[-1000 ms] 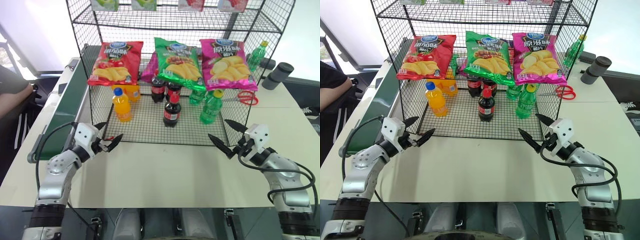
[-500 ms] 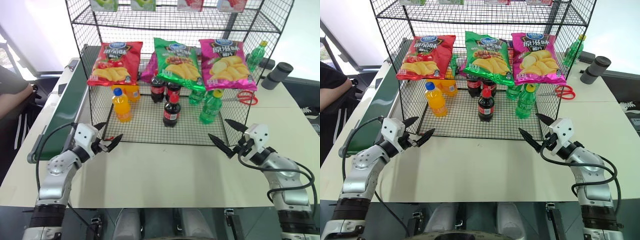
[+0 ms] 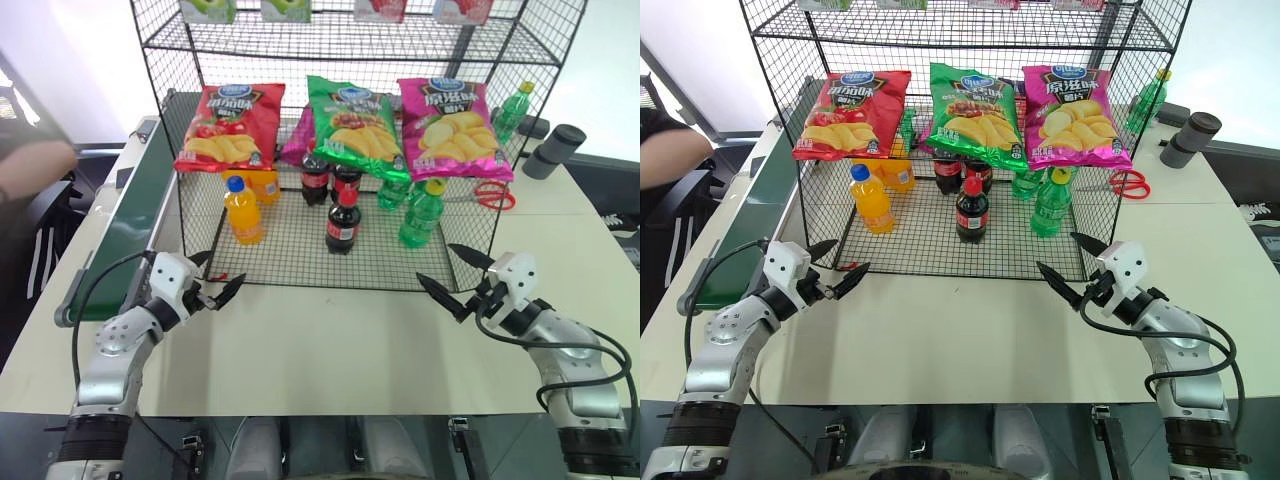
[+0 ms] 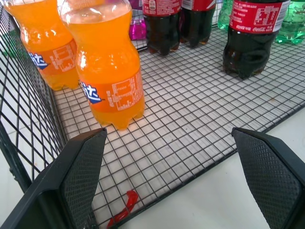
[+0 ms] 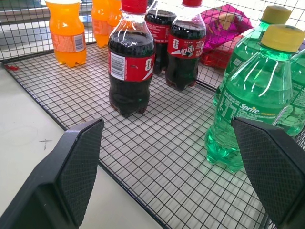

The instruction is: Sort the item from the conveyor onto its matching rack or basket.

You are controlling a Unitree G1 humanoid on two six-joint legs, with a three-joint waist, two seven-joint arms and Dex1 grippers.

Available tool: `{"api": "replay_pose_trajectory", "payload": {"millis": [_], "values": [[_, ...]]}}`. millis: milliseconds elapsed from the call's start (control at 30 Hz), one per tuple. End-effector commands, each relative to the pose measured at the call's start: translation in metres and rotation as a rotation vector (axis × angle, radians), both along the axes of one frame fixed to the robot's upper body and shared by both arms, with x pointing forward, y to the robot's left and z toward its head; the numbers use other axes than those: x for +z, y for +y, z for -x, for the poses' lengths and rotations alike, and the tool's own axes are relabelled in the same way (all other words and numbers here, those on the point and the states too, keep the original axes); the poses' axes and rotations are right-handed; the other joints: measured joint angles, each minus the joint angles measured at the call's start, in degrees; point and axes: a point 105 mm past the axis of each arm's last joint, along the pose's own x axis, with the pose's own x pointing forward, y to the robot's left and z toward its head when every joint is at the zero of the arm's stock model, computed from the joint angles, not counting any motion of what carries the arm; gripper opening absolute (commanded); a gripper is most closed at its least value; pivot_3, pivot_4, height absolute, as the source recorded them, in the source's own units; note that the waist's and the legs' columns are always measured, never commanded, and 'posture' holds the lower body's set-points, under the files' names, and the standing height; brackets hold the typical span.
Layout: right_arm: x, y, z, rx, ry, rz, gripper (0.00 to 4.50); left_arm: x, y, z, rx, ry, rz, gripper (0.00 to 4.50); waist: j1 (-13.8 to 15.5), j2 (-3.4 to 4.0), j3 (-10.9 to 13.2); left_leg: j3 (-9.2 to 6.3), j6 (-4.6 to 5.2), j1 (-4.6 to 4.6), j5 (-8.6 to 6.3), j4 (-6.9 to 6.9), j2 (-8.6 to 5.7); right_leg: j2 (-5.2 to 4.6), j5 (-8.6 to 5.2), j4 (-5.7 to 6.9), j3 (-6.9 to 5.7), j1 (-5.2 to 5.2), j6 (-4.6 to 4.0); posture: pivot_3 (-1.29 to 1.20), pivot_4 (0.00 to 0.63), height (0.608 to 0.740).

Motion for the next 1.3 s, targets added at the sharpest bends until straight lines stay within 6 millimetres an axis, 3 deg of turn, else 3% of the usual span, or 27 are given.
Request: {"api": "replay_pose_trajectory", "payload": {"millis": [33, 1300], "values": [[0.013, 0.003, 0.002, 0.011, -0.045, 0.007, 4.43, 0.007, 0.005, -0.001, 0.037, -0.024, -0.006, 4.5, 0.02, 0.0, 0.0, 0.0, 0.0, 0.0, 0.0, 0.0, 0.0, 0.0, 0.0, 0.0, 0.0, 0.0, 0.0, 0.0, 0.15, 0.74], [-0.001, -0.003, 0.006, -0.033, 0.006, 0.008, 4.43, 0.003, -0.011, 0.0, 0.023, -0.013, -0.001, 4.5, 0.21, 0.0, 0.0, 0.01, 0.0, -0.01, 0.0, 0.0, -0.01, 0.0, 0.0, -0.01, 0.0, 0.0, 0.0, 0.0, 0.15, 0.74]]}}
